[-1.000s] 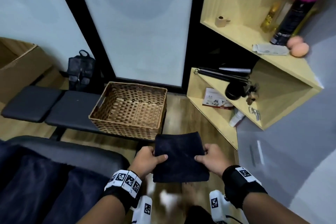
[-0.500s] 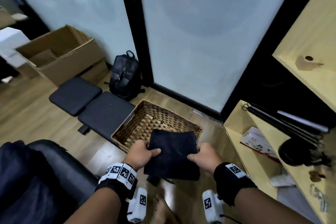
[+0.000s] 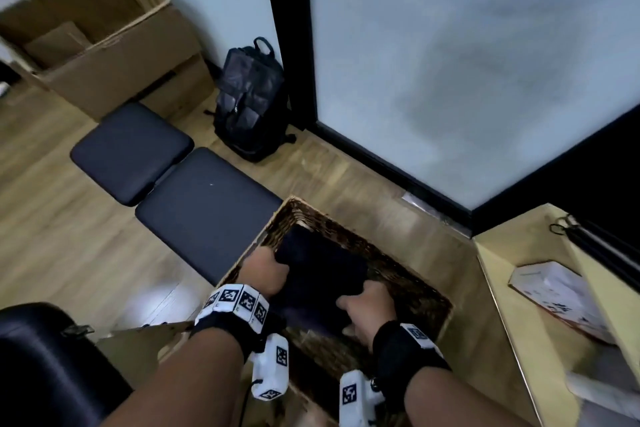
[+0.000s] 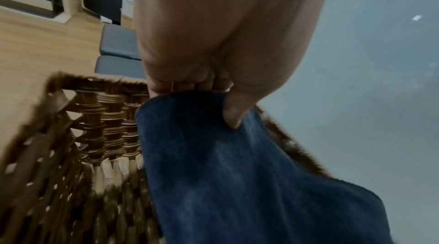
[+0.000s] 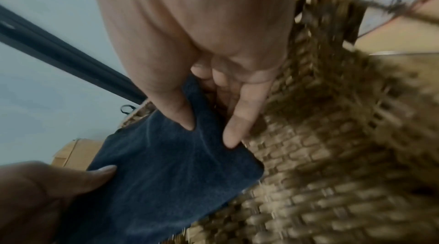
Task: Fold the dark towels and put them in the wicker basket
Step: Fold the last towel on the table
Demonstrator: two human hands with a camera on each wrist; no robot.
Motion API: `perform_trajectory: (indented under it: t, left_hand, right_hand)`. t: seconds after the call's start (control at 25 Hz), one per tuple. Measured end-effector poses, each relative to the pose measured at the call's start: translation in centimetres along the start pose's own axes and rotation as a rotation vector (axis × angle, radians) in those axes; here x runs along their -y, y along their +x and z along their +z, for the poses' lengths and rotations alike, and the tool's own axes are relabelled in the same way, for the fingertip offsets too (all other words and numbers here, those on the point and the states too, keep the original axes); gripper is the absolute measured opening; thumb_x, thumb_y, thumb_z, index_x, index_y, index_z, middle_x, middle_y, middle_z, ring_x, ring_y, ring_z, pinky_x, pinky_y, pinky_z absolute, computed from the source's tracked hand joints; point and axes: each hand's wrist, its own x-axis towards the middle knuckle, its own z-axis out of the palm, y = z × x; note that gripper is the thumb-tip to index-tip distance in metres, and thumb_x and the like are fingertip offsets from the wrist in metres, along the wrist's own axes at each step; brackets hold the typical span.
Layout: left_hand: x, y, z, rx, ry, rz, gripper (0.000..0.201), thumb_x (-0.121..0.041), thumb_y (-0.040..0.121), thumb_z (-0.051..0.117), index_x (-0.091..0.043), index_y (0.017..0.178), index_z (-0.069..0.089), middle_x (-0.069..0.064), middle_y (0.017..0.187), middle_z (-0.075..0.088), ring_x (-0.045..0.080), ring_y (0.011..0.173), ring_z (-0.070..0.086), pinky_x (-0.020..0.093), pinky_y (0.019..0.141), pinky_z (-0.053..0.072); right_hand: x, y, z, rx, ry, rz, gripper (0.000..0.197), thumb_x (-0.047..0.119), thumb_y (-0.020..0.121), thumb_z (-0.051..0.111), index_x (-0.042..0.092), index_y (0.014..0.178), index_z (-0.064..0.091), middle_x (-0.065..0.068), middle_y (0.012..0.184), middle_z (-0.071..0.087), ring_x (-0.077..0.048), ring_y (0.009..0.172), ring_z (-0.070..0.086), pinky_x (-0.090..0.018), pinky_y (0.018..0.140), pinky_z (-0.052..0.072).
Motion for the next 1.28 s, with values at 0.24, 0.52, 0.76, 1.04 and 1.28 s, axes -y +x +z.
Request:
perform_trajectory:
  t: [0.24, 0.52, 0.76, 1.04, 1.28]
  left_hand:
    - [-0.4, 7.4, 2.8, -0.02, 0.064, -0.104, 0.03, -0.013, 0.087, 0.054, 0.001, 0.113, 0.06, 0.026, 0.118, 0.064, 0.04, 0.112, 0.06, 0.038, 0.094, 0.047]
    - [-1.2, 9.5, 4.6, 0.023, 0.207, -0.143, 0.027, -0.009, 0.09, 0.051, 0.0, 0.114, 0.06, 0.025, 0.119, 0.064, 0.039, 0.117, 0.057, 0.038, 0.096, 0.046]
    - [-3.4, 8.2, 6.8, -0.058, 0.459, 0.169, 0.042, -0.011, 0.084, 0.054, -0.006, 0.124, 0.041, 0.02, 0.125, 0.046, 0.04, 0.111, 0.054, 0.047, 0.087, 0.049]
    - [-1.1, 12.1, 7.2, 0.225, 0.376, 0.028, 0.088, -0.012, 0.084, 0.061, -0.027, 0.155, 0.01, 0.016, 0.152, 0.016, 0.041, 0.14, 0.028, 0.047, 0.115, 0.032]
    - [-1.3, 9.1, 5.4, 0.249, 0.224, 0.023, 0.037, -0.028, 0.089, 0.055, -0.016, 0.124, 0.058, 0.015, 0.125, 0.064, 0.033, 0.112, 0.062, 0.034, 0.092, 0.05]
  right_hand:
    - [-0.8, 8.6, 3.8, 0.084, 0.245, 0.206, 0.044, 0.001, 0.083, 0.068, 0.006, 0.124, 0.054, -0.011, 0.121, 0.058, -0.032, 0.104, 0.063, -0.035, 0.06, 0.061]
    - [0.1, 13.0, 5.1, 0.139, 0.284, 0.309, 0.059, -0.002, 0.094, 0.061, 0.001, 0.147, 0.035, -0.014, 0.143, 0.042, -0.029, 0.112, 0.054, -0.04, 0.081, 0.06]
    - [-0.8, 14.2, 5.8, -0.007, 0.047, 0.236, 0.041, 0.02, 0.092, 0.07, -0.002, 0.123, 0.055, -0.012, 0.109, 0.065, -0.032, 0.1, 0.067, -0.046, 0.086, 0.059]
    - [0.3, 15.2, 4.8, 0.086, 0.375, 0.317, 0.026, 0.01, 0.109, 0.032, -0.003, 0.127, 0.045, -0.021, 0.099, 0.058, -0.042, 0.103, 0.066, -0.047, 0.09, 0.054]
    - [0.3, 11.8, 3.1, 0.146, -0.03, 0.111, 0.028, 0.026, 0.096, 0.057, 0.0, 0.086, 0.063, -0.015, 0.083, 0.067, -0.037, 0.085, 0.07, -0.049, 0.076, 0.06]
